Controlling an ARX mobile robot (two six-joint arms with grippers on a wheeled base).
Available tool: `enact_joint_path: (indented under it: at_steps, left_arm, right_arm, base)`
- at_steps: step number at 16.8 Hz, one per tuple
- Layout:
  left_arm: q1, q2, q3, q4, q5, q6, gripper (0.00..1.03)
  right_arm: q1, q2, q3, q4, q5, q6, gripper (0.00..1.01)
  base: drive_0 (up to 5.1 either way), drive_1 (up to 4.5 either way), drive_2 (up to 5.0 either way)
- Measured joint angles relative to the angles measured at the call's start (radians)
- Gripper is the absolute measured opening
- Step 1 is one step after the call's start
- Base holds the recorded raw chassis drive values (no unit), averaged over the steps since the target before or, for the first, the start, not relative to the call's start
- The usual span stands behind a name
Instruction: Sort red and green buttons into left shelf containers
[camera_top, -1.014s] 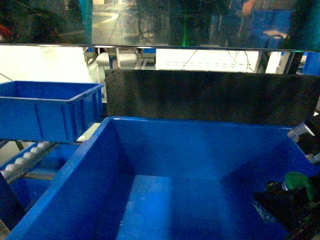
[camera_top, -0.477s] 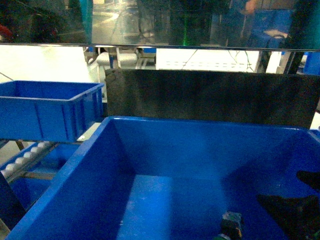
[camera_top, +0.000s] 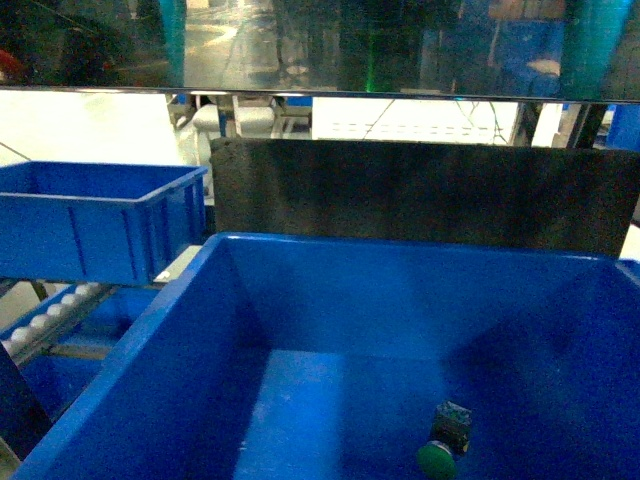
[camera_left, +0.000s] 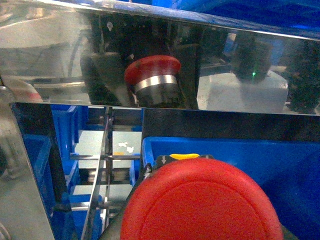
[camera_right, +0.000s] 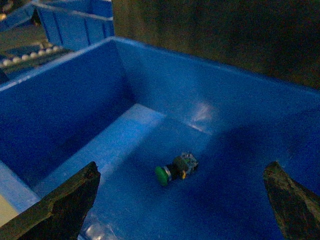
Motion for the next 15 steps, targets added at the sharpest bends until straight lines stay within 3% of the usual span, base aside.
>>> enact_joint_path:
  at_steps: [2,4,5,6,11,15]
  left_arm:
    - [0.000,0.000,0.000,0.000,0.000,0.000,0.24]
    - [0.000,0.000,0.000,0.000,0.000,0.000,0.24]
    - [0.000,0.000,0.000,0.000,0.000,0.000,0.24]
    - [0.000,0.000,0.000,0.000,0.000,0.000,0.24]
    - [0.000,0.000,0.000,0.000,0.000,0.000,0.24]
    - [-0.022,0.008,0.000,-0.030,0.019,-0.002,0.24]
  right_arm:
    - [-0.097,-0.298,-0.027,-0.191,-0.063,0.063,0.98]
    - [-0.226,-0.606,-0.042,-0.423,-0.158,0.124,0.98]
    - [-0.299,-0.757,-0.042,-0.506,-0.225,0.151,0.98]
    - [-0.335,-0.808,-0.038,-0.500,-0.278,0.162,0.98]
    - [-0.333,-0.803,-0.056,-0.532,-0.291,0.127,0.98]
    - [-0.333,-0.803,-0.056,-0.532,-0.291,0.126,0.98]
  base:
    - [0.0,0.00,0.0]
    - [0.0,0.00,0.0]
    - [0.0,0.00,0.0]
    - [0.0,0.00,0.0]
    - [0.0,0.00,0.0]
    - [0.0,0.00,0.0]
